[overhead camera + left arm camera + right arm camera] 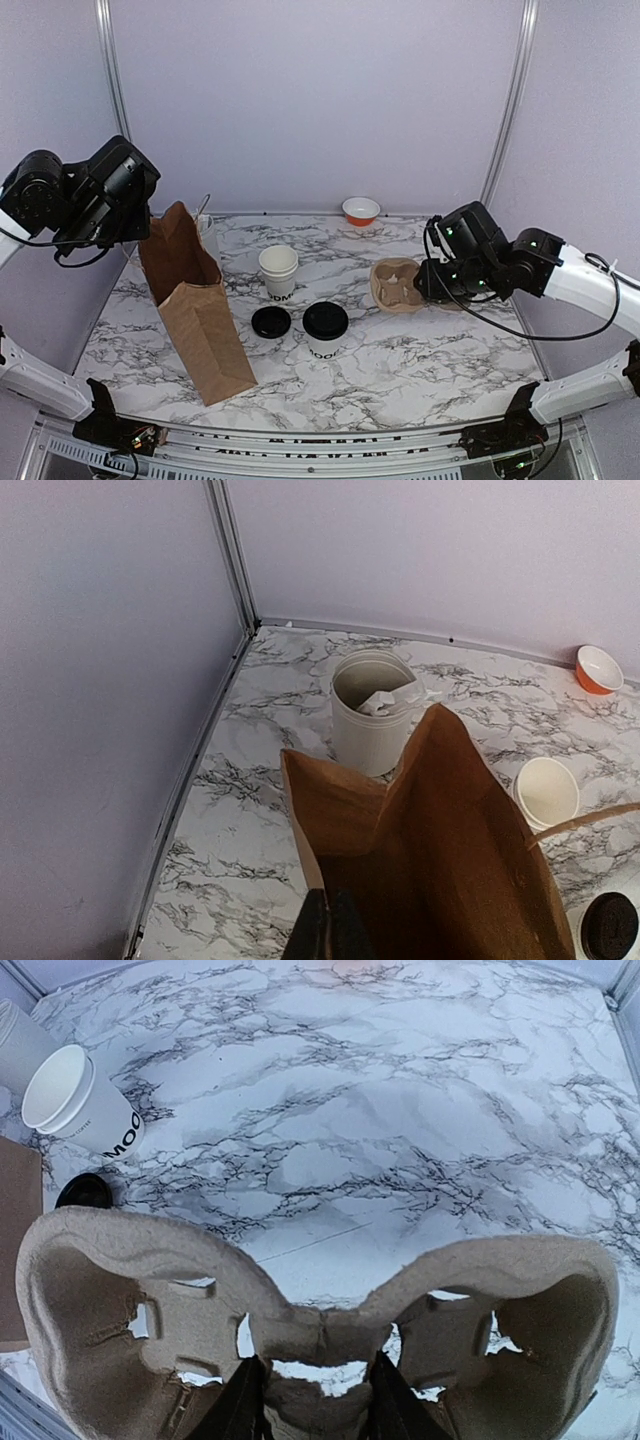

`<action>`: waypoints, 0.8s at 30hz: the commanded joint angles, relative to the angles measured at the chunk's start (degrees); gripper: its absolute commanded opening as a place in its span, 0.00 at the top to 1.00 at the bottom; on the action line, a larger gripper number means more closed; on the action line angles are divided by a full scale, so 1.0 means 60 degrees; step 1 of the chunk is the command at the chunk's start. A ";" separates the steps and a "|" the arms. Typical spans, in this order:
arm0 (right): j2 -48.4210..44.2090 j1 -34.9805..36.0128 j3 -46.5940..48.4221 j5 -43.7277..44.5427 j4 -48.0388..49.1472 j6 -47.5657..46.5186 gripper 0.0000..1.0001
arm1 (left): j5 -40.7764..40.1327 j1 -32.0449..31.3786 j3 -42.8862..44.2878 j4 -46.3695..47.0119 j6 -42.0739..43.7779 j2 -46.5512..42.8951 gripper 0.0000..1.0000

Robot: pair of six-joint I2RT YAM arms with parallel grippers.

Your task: Pack the takeout coffee

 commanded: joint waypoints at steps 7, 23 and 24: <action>0.0132 -0.0228 0.1205 -0.0097 0.0794 -0.0885 0.66 | 0.1394 0.0736 0.1866 0.1300 0.2562 0.0591 1.00; 0.0950 -0.0320 0.3659 -0.1266 0.1493 -0.2804 0.67 | 0.4610 0.0722 0.2269 0.2577 0.4715 0.0762 1.00; 0.0994 -0.0306 0.3834 -0.1447 0.1617 -0.3035 0.67 | 0.4772 0.0708 0.2081 0.2630 0.4723 0.0698 1.00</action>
